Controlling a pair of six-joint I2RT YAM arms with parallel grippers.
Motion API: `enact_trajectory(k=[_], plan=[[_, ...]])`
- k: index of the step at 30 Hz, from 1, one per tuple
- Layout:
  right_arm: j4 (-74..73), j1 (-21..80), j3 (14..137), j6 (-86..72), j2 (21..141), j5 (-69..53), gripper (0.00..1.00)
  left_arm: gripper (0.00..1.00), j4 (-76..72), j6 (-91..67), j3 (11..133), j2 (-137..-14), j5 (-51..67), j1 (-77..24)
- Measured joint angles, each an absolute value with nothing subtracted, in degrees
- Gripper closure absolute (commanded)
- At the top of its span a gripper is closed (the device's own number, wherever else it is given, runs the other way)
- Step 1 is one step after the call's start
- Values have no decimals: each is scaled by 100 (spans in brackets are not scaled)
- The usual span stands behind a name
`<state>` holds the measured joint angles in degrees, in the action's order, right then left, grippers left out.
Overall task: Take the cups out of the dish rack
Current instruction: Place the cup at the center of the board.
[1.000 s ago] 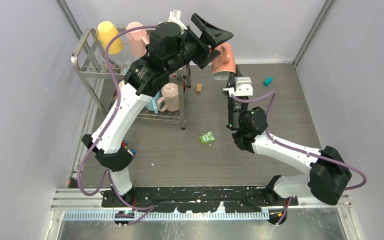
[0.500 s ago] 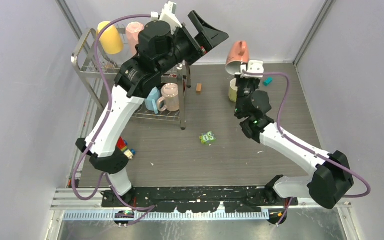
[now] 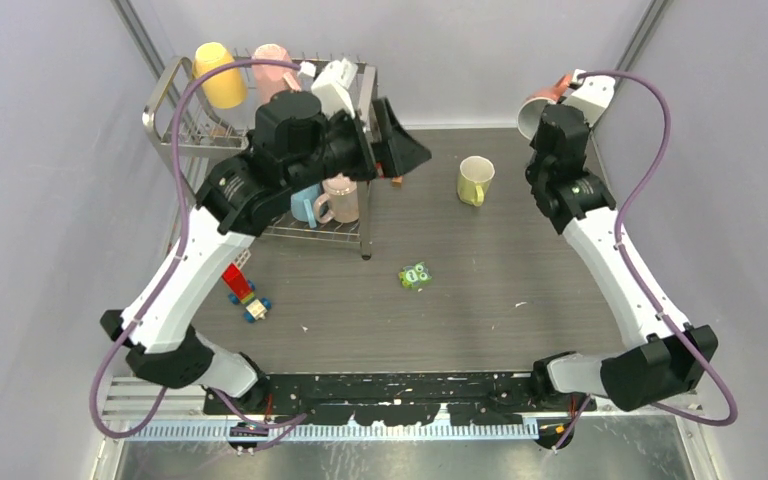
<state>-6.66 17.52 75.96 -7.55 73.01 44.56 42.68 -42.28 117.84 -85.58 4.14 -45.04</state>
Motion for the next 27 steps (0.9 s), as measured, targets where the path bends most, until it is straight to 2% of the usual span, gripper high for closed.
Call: enact_trajectory(k=[6,12,20,27], plan=[[-2355,1009,8324,-1824,7999,3577,99,0,4405,-3841,10418,-7625,589,-4735],[-3948,137,9310,-2596,9306,2624,99,0,4224,-3881,8709,-6834,926,-4890],[-5231,-276,10339,-2897,10829,1671,99,0,4226,-3828,8167,-6687,974,-4908],[-5712,-285,10949,-3002,11524,1111,99,0,4211,-3819,7913,-6451,1013,-4910]])
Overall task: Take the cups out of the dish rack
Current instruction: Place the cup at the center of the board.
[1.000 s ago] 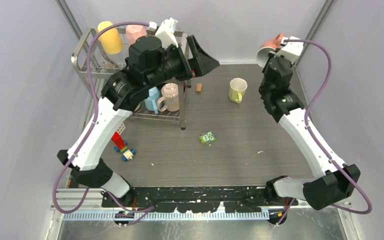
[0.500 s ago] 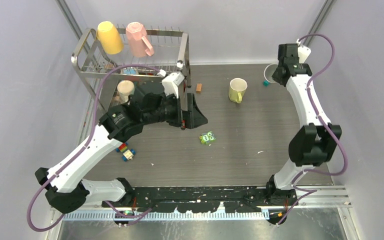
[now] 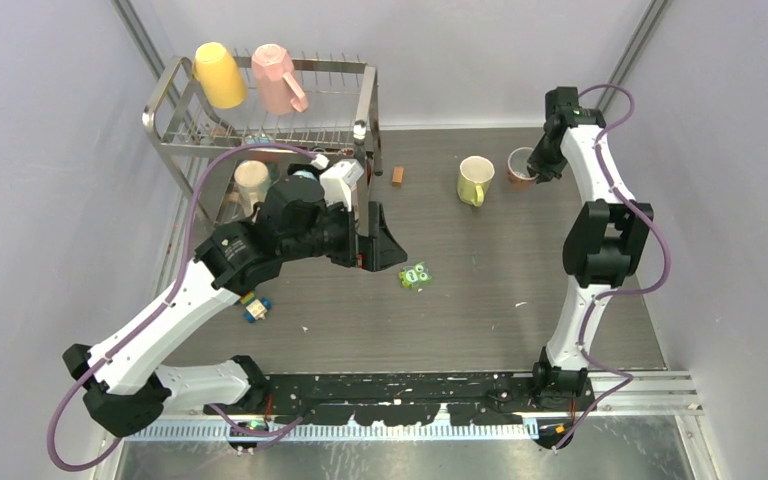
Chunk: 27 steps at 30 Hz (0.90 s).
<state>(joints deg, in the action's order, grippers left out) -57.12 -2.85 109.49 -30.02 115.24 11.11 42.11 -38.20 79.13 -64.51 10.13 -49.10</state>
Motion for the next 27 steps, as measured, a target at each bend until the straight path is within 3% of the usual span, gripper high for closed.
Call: enact_trajectory(k=[18,27], plan=[[-6626,-279,11878,-3308,12685,775,99,0,4202,-3717,7795,-6451,1037,-4912],[-6700,-279,12143,-3376,12993,668,67,0,4202,-3719,7795,-6455,1037,-4912]])
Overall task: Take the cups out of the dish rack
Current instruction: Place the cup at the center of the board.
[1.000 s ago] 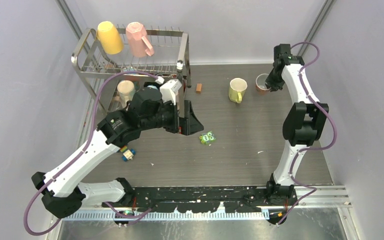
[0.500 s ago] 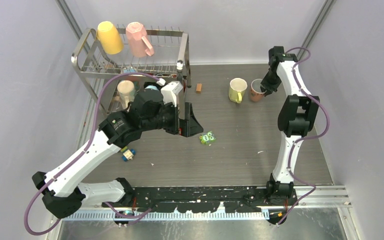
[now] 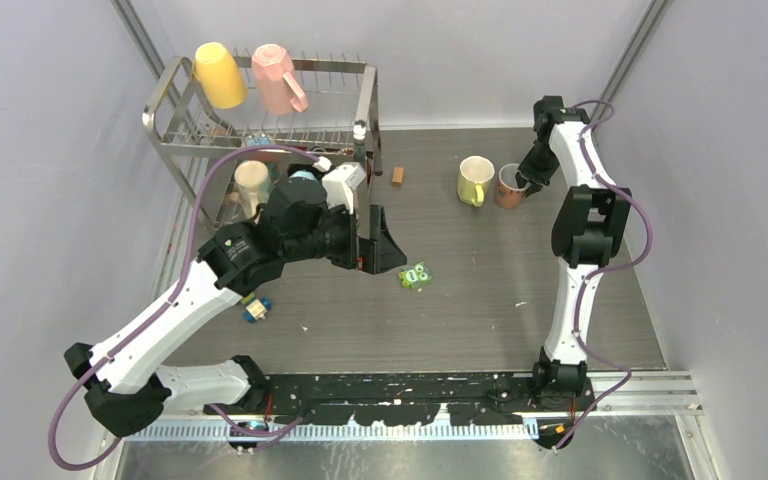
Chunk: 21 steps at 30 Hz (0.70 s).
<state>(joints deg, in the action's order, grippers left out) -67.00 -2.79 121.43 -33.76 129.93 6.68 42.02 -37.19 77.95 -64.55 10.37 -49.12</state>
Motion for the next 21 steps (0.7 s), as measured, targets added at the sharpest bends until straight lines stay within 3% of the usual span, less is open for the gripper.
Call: enact_trajectory(k=[14,17,21], plan=[[-6678,-279,12191,-3395,12801,596,32,0,4213,-3701,7808,-6493,1022,-4912],[-6582,-279,11928,-3400,12352,624,2,0,4261,-3693,7964,-6541,1007,-4912],[-6407,-279,11528,-3400,11509,655,0,0,4338,-3640,8278,-6600,972,-4912]])
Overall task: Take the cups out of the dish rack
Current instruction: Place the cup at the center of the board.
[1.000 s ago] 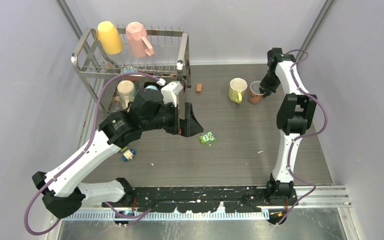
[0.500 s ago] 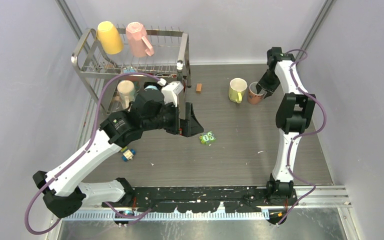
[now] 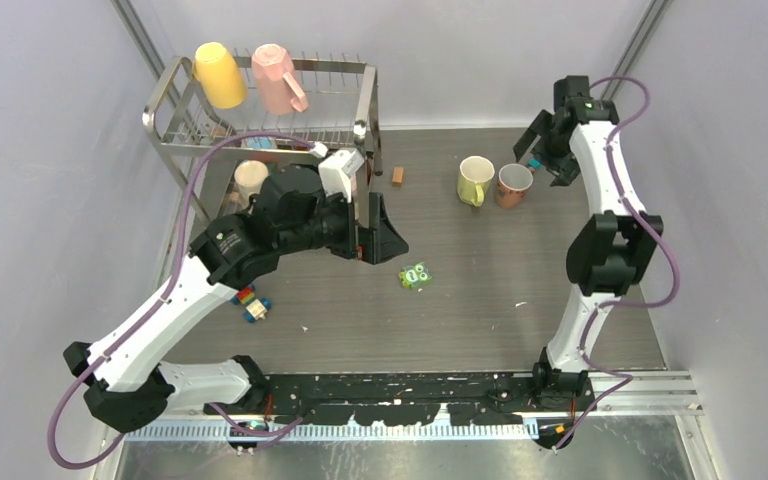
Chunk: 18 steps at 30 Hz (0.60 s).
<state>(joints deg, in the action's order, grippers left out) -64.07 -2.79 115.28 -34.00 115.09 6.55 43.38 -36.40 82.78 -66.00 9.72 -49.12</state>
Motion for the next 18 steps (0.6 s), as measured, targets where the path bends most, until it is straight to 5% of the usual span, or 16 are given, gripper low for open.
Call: enact_trajectory(k=[9,18], plan=[[-5758,-62,10221,-3420,9625,729,0,0,4646,-3271,9312,-6781,305,-4912],[-5402,685,9190,-3415,8423,681,0,0,4952,-2464,10624,-7072,-1590,-4910]])
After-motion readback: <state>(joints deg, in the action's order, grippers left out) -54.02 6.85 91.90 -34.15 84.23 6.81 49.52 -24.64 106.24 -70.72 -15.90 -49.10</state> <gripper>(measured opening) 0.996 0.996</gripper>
